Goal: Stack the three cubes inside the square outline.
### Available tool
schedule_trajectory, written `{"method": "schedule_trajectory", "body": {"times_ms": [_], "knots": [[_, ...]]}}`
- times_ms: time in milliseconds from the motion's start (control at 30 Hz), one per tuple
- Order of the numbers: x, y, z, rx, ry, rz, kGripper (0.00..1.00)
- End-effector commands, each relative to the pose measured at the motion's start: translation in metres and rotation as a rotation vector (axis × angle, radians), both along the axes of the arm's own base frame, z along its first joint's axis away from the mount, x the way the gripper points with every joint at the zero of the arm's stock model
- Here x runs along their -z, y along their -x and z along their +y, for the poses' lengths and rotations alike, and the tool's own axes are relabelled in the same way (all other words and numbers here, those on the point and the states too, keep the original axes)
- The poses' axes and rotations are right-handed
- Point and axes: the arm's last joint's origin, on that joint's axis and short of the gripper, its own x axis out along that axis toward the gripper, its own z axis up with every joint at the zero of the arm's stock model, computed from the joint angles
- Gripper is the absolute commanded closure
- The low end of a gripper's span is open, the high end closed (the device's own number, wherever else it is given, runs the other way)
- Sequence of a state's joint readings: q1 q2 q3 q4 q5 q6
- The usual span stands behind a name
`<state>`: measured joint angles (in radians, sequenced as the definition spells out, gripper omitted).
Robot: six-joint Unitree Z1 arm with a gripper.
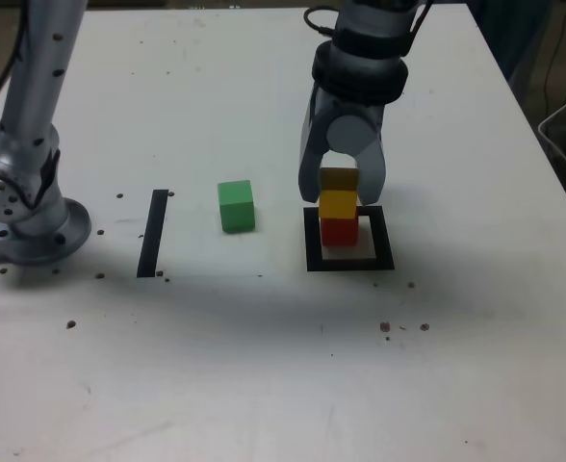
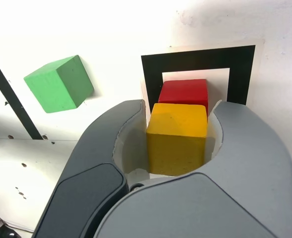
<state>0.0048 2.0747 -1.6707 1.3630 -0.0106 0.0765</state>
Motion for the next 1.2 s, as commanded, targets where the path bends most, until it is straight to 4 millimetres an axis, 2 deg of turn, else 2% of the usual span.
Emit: {"method": "schedule_trajectory", "body": {"times_ms": [0,100,167,233,467,633,833,933,1167], "knots": [[0.002,-0.001,0.002,0.009,0.001,0.006,0.35],[0.002,0.000,0.003,0.016,0.004,0.009,0.13],[0.001,0.001,0.003,0.016,0.005,0.011,0.04],[0.001,0.002,0.004,0.016,0.006,0.013,0.01],[-0.004,0.005,0.004,0.014,0.004,0.006,0.00],[-0.015,0.014,0.006,0.008,0.005,-0.018,0.00],[-0.046,0.050,0.017,-0.019,0.003,-0.068,0.00],[-0.056,0.069,0.021,-0.034,0.002,-0.067,0.00],[-0.050,0.105,0.031,-0.064,-0.017,-0.023,0.00]]}}
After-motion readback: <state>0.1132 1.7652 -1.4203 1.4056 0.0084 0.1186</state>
